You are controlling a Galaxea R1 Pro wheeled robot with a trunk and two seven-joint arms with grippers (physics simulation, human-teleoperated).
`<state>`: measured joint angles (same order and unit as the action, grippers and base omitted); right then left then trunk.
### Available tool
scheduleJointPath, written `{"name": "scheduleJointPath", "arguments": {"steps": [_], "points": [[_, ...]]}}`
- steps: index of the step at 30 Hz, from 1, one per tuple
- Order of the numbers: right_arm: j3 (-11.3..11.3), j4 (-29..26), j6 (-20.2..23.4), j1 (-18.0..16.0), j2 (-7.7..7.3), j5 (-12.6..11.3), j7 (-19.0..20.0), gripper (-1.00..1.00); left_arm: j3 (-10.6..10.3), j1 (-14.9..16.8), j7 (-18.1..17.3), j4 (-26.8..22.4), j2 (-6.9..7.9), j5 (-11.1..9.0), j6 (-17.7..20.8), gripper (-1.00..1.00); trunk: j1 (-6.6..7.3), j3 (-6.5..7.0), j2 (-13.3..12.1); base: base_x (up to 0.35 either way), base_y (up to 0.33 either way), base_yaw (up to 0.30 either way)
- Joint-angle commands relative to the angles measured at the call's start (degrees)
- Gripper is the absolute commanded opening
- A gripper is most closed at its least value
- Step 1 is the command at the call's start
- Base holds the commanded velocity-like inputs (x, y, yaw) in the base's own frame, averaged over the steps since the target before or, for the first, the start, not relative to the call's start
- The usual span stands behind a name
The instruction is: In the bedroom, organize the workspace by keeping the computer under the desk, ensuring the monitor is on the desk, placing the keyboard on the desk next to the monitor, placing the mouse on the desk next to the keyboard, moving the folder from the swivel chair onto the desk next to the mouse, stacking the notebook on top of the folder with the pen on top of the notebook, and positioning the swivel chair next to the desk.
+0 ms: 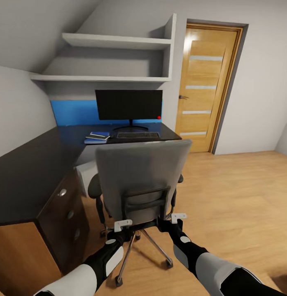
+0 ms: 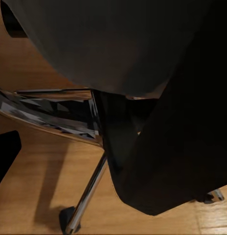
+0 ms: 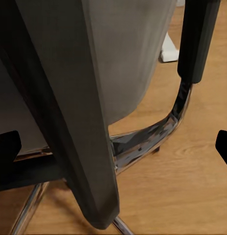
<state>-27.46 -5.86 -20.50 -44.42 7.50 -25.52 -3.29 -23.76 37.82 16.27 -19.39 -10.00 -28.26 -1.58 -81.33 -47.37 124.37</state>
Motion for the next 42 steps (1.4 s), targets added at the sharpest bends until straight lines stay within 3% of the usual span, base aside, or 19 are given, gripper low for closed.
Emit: {"name": "scheduleJointPath", "arguments": {"steps": [1,42], "points": [[1.5,0.1,-0.3,-0.1,-0.03,-0.9,-0.7,1.00,0.2,0.1,0.8,0.1,0.00,0.2,-0.2,1.00,-0.02,-0.05,0.0,0.323,0.000,0.000],[1.5,0.1,-0.3,-0.1,-0.03,-0.9,-0.7,1.00,0.1,0.1,0.8,0.1,0.00,0.1,-0.2,1.00,-0.02,-0.05,0.0,0.322,-0.046,0.000]]}}
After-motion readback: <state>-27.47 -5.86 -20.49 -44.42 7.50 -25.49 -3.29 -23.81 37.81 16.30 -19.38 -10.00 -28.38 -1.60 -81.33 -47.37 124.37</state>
